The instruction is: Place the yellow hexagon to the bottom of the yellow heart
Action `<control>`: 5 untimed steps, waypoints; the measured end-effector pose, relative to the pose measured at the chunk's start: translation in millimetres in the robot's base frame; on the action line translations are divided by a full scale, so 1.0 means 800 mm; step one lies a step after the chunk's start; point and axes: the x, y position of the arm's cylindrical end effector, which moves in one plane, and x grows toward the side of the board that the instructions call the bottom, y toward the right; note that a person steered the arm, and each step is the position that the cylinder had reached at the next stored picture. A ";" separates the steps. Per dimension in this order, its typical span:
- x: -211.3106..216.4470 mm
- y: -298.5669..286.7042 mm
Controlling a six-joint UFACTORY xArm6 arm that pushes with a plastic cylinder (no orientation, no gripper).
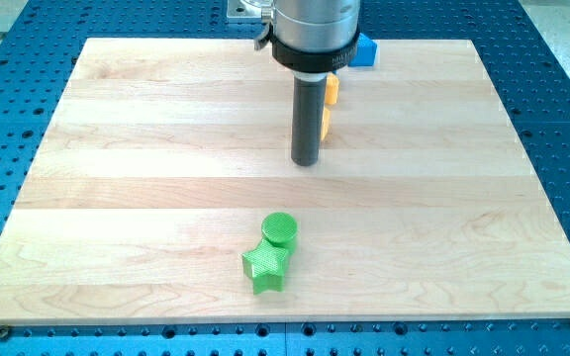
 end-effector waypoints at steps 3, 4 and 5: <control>-0.023 -0.001; -0.047 -0.009; -0.057 -0.003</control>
